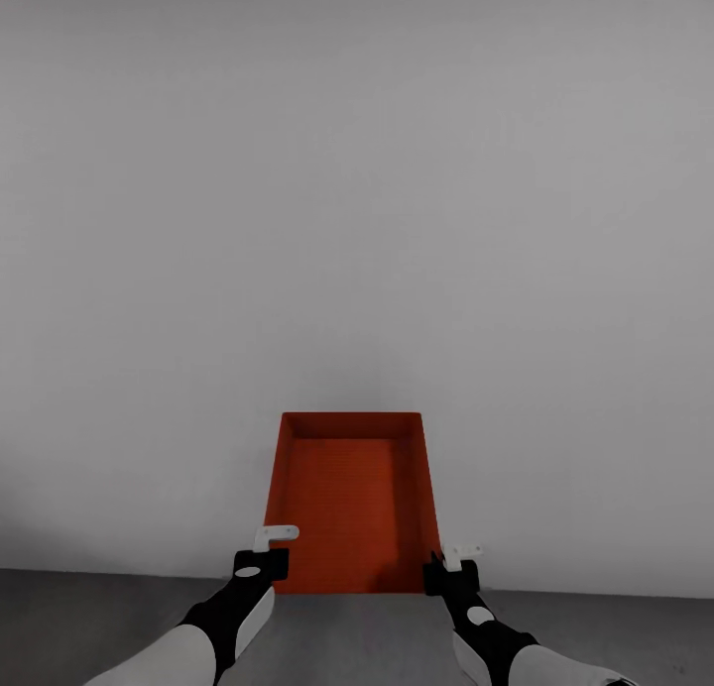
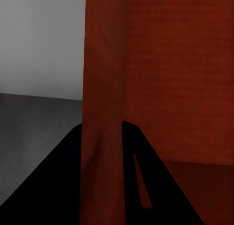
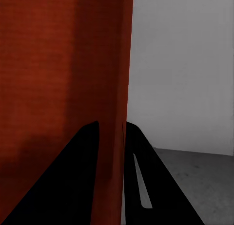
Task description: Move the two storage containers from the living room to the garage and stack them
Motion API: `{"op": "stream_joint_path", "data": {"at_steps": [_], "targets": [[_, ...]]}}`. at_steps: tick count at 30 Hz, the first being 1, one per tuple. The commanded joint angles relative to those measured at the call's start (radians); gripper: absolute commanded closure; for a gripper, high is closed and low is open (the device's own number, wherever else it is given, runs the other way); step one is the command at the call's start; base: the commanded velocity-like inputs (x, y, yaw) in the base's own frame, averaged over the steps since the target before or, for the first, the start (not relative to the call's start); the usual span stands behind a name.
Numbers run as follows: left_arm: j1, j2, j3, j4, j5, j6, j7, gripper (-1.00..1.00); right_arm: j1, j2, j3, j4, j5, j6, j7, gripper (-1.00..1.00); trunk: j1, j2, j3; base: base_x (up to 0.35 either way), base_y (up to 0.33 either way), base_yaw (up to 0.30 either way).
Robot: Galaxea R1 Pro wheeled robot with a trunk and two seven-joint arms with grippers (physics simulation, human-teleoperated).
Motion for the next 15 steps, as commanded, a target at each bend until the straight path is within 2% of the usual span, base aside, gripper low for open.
{"op": "stream_joint_path", "data": {"at_steps": [1,15], "targets": [[-0.002,0.015,0.068,-0.006,-0.001,0.004,0.01,1.0,0.0,-0.001,-0.009,0.009,0.0,-0.001,0.0,1.0,0.0,-0.001,-0.001,0.127,0.04,0.0],[-0.002,0.015,0.068,-0.006,-0.002,0.003,0.011,1.0,0.0,0.0,-0.009,0.009,-0.001,-0.001,0.0,1.0,0.0,-0.001,-0.011,0.016,0.005,0.0]]}}
